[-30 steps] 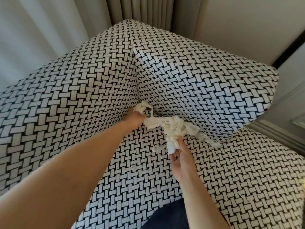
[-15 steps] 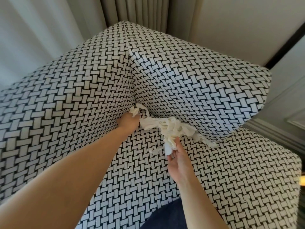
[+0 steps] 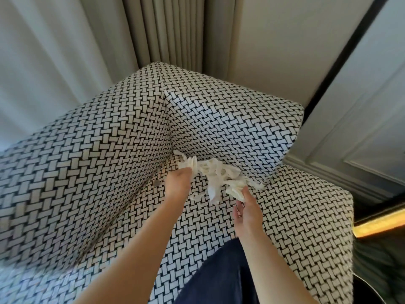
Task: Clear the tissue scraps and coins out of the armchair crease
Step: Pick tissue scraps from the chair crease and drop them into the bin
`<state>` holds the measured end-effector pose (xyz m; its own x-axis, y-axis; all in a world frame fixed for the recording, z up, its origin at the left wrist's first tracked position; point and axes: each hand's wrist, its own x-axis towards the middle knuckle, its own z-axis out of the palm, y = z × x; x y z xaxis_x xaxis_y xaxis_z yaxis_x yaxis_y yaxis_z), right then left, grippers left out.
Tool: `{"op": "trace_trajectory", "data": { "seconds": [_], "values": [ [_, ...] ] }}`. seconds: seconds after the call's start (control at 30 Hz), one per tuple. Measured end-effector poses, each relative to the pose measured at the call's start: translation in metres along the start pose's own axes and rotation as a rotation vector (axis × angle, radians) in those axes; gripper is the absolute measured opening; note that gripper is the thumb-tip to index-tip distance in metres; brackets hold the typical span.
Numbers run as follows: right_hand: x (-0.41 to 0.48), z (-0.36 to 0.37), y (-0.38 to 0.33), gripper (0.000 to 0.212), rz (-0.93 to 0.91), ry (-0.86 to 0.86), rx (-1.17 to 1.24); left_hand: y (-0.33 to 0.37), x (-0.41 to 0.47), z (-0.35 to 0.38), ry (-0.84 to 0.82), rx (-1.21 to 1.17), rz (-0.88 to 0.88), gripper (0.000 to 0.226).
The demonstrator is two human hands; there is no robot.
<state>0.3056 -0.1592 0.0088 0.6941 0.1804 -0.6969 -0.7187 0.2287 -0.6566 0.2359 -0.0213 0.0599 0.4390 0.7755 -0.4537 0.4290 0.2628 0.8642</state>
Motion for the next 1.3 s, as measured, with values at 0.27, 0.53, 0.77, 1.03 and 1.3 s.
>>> {"op": "trace_trajectory", "data": {
  "seconds": [0.27,0.53,0.77,1.03,1.3],
  "values": [
    [-0.039,-0.091,-0.048,0.039,-0.194,0.015,-0.022,0.005,-0.083,0.047,-0.220,-0.066,0.006,0.028],
    [-0.074,-0.220,-0.059,0.027,-0.317,0.147,-0.050,-0.015,-0.152,0.115,-0.456,0.013,-0.040,0.016],
    [-0.106,-0.313,-0.065,0.008,-0.378,0.445,-0.025,-0.053,-0.200,0.175,-0.613,0.156,-0.097,0.016],
    [-0.135,-0.357,-0.058,0.023,-0.362,0.416,0.370,-0.078,-0.243,0.237,-0.751,0.324,-0.158,0.031],
    [-0.121,-0.377,-0.041,0.017,-0.350,0.402,0.676,-0.080,-0.261,0.269,-0.921,0.352,-0.068,0.033]
  ]
}}
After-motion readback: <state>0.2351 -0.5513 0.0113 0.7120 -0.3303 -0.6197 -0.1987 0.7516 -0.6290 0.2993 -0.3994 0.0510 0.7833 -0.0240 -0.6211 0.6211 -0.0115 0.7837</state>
